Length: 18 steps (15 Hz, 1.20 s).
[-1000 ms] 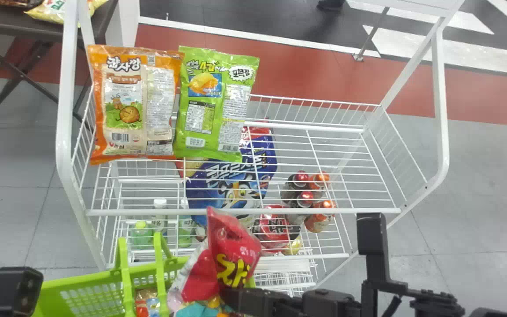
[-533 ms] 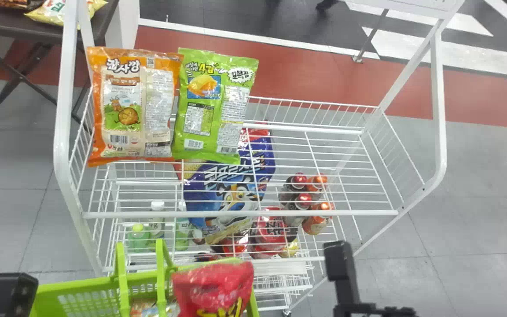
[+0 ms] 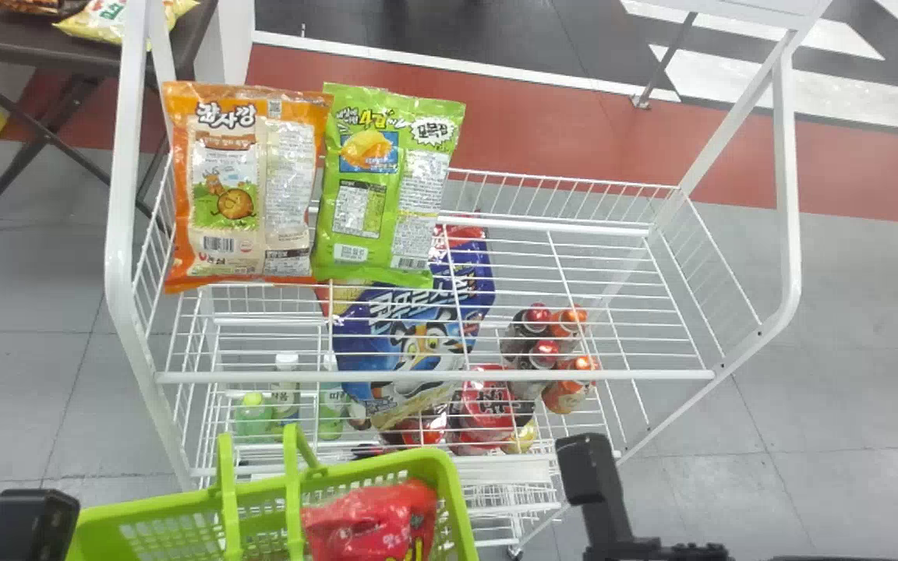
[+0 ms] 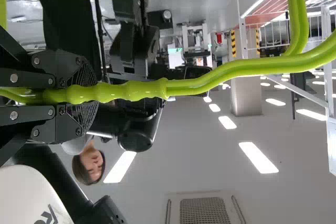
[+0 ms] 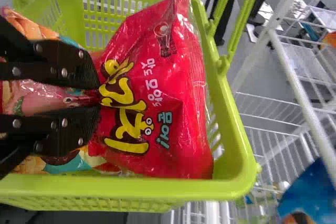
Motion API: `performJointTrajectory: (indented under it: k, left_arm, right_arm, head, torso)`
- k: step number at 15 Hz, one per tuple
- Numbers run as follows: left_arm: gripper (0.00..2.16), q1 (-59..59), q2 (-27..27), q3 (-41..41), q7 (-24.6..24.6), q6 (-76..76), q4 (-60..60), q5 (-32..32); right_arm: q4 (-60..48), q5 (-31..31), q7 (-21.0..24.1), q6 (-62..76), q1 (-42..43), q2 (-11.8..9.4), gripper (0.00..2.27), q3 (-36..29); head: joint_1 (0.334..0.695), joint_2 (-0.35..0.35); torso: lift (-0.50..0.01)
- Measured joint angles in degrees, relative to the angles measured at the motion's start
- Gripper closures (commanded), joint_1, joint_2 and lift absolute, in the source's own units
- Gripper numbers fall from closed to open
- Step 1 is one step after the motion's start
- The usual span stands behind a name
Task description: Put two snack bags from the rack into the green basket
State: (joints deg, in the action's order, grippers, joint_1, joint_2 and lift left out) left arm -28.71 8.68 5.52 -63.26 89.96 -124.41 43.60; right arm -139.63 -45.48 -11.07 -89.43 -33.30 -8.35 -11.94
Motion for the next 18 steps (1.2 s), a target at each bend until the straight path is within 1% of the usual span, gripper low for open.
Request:
performJointTrajectory:
  k: [1,5,7,9,11,12,14,15,16,18]
  left_arm:
    - [1.19,0.0,-0.1,-0.1,0.0,0.0,0.0,-0.1]
    - [1.19,-0.3,-0.7,-0.8,0.1,0.0,-0.4,-1.0]
    - [1.19,-0.4,-0.8,-0.9,0.1,0.0,-0.5,-1.3]
    - [1.19,-0.4,-0.9,-0.9,0.1,0.0,-0.6,-1.5]
    - [1.19,-0.6,-1.0,-1.0,0.1,0.0,-0.6,-1.6]
    - [1.19,-0.7,-1.0,-1.1,0.1,0.0,-0.7,-1.7]
    - [1.19,-0.9,-1.0,-1.3,0.0,0.0,-0.7,-2.1]
    - [1.19,-0.9,-1.0,-1.3,-0.1,0.0,-0.6,-2.5]
    - [1.19,-0.9,-1.0,-1.4,-0.2,0.0,-0.6,-2.9]
    - [1.19,-0.9,-1.0,-1.4,-0.3,0.0,-0.6,-3.7]
  right_arm:
    - [-1.3,-0.4,-0.4,0.0,-0.1,0.0,0.03,-1.4]
    - [-5.2,-3.2,-2.6,0.0,0.0,0.3,0.04,-7.6]
    - [-6.2,-4.2,-7.7,0.0,0.1,1.3,0.07,-10.8]
    - [-7.5,-4.2,-13.2,0.0,-0.1,3.0,0.08,-14.1]
    - [-8.8,-2.3,-16.6,0.3,-1.5,4.1,0.08,-15.6]
    - [-9.6,-0.2,-17.7,4.0,-3.2,4.6,0.08,-15.4]
    - [-10.3,5.6,-18.3,19.6,-6.9,4.9,0.08,-12.9]
    - [-10.3,10.1,-17.8,29.2,-8.9,4.9,0.08,-10.1]
    - [-9.8,14.1,-17.0,37.9,-10.9,4.9,0.08,-7.3]
    - [-6.5,22.8,-13.0,57.4,-14.5,5.1,0.08,-0.2]
  head:
    - [0.695,-0.342]
    - [0.695,-0.350]
    - [0.695,-0.350]
    - [0.695,-0.350]
    - [0.695,-0.350]
    - [0.695,-0.350]
    - [0.695,-0.350]
    - [0.695,-0.350]
    - [0.695,-0.350]
    - [0.695,-0.350]
  torso:
    - [-0.003]
    - [-0.003]
    - [-0.003]
    - [-0.003]
    - [-0.003]
    - [-0.003]
    - [-0.003]
    - [-0.003]
    - [-0.003]
    - [-0.003]
